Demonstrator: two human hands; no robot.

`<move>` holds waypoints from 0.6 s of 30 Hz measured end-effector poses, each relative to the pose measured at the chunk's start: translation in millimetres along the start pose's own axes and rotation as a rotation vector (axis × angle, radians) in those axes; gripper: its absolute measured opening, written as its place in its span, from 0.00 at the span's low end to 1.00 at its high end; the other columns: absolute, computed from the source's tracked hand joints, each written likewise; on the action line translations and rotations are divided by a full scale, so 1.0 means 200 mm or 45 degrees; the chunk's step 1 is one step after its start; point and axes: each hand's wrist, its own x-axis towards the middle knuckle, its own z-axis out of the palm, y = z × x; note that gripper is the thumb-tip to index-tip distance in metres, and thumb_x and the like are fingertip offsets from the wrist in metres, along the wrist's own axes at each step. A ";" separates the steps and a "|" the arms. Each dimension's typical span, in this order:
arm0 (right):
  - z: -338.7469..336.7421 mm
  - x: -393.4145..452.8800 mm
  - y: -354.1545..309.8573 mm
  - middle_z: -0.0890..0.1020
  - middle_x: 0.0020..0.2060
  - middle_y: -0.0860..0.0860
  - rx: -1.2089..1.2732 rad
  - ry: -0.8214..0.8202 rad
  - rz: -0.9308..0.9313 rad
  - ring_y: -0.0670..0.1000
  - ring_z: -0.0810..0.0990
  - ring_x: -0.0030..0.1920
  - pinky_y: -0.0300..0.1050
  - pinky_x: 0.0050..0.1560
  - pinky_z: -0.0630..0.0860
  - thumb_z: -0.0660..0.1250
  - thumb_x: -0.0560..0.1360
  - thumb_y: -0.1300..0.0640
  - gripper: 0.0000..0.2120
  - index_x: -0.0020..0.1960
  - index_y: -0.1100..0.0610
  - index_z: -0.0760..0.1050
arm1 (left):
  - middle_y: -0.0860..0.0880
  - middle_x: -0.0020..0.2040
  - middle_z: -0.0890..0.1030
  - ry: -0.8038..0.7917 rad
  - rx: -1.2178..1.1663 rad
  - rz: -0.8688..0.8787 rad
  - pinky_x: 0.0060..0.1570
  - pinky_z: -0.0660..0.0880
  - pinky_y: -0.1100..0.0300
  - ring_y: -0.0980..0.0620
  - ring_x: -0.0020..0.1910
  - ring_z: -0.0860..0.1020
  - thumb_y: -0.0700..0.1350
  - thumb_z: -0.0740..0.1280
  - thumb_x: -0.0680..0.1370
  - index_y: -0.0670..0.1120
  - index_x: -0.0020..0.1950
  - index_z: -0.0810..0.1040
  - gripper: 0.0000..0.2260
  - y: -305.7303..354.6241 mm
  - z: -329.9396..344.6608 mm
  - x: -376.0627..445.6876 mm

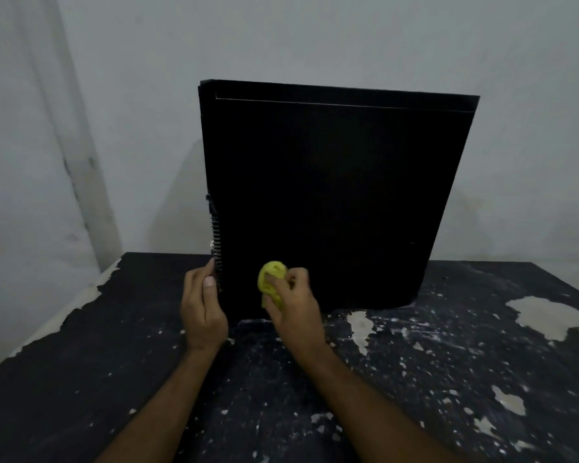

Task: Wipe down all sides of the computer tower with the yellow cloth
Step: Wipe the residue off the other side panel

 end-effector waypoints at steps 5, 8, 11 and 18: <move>0.15 0.05 -0.12 0.73 0.56 0.55 -0.408 -0.255 -0.459 0.58 0.75 0.49 0.53 0.36 0.79 0.64 0.76 0.57 0.15 0.62 0.53 0.77 | 0.47 0.62 0.75 -0.073 0.004 0.030 0.60 0.73 0.63 0.56 0.59 0.76 0.47 0.53 0.85 0.39 0.73 0.74 0.22 -0.02 -0.04 0.00; 0.08 0.03 0.02 0.76 0.55 0.55 -0.550 -0.410 -0.665 0.58 0.76 0.51 0.54 0.45 0.77 0.73 0.70 0.59 0.13 0.55 0.54 0.83 | 0.46 0.62 0.75 -0.104 0.037 0.058 0.60 0.72 0.65 0.55 0.60 0.76 0.46 0.54 0.85 0.38 0.73 0.74 0.21 -0.03 -0.06 0.01; -0.08 -0.01 0.20 0.75 0.54 0.54 -0.615 -0.390 -0.595 0.57 0.75 0.51 0.52 0.46 0.74 0.74 0.69 0.58 0.14 0.54 0.51 0.84 | 0.44 0.62 0.75 -0.118 0.073 0.085 0.60 0.70 0.70 0.53 0.60 0.75 0.44 0.56 0.85 0.37 0.73 0.73 0.20 -0.04 -0.05 0.01; -0.61 -0.13 0.68 0.74 0.51 0.55 -0.856 -0.335 -0.249 0.59 0.76 0.48 0.53 0.42 0.77 0.80 0.66 0.61 0.15 0.52 0.54 0.85 | 0.43 0.61 0.73 -0.119 0.098 0.096 0.58 0.66 0.77 0.63 0.55 0.73 0.44 0.57 0.85 0.36 0.74 0.71 0.21 -0.01 -0.03 0.00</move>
